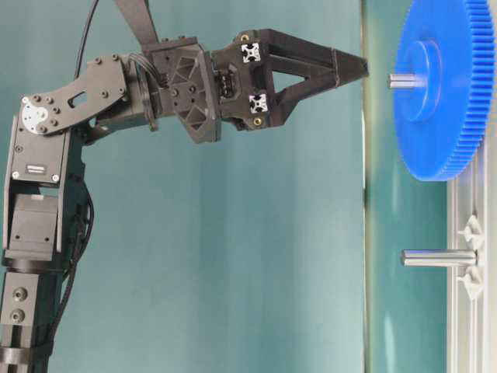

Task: Insert the large gear onto the shaft.
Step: 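Lower the gear down onto the shaft with the left gripper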

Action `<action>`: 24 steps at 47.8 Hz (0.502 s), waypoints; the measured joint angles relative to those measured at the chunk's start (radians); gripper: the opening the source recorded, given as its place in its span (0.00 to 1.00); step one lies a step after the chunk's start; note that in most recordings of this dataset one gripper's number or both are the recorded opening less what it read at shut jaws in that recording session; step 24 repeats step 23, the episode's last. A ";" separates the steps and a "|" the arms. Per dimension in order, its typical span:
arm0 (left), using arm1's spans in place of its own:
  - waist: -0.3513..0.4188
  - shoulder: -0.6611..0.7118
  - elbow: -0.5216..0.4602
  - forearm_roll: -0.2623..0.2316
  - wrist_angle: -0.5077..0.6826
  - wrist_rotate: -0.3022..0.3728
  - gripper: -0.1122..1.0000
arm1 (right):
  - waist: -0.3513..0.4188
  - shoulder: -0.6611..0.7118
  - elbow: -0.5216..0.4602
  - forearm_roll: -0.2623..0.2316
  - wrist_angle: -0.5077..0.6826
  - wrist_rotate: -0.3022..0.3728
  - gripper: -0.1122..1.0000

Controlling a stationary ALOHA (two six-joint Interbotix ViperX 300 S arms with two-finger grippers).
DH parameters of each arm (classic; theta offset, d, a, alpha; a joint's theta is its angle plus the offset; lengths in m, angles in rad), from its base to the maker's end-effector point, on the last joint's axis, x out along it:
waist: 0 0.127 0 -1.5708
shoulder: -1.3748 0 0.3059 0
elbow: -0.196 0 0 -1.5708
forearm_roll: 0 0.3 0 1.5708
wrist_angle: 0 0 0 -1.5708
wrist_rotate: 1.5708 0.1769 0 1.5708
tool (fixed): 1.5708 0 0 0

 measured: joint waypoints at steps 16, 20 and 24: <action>0.002 0.000 -0.002 0.002 0.002 -0.020 0.87 | 0.000 0.000 0.002 0.002 0.000 0.000 0.15; 0.002 0.000 -0.008 0.002 0.003 -0.029 0.87 | 0.000 0.000 0.000 0.002 0.000 -0.002 0.15; 0.000 0.002 -0.015 0.002 0.008 -0.031 0.87 | 0.000 0.000 0.002 0.002 0.000 0.000 0.15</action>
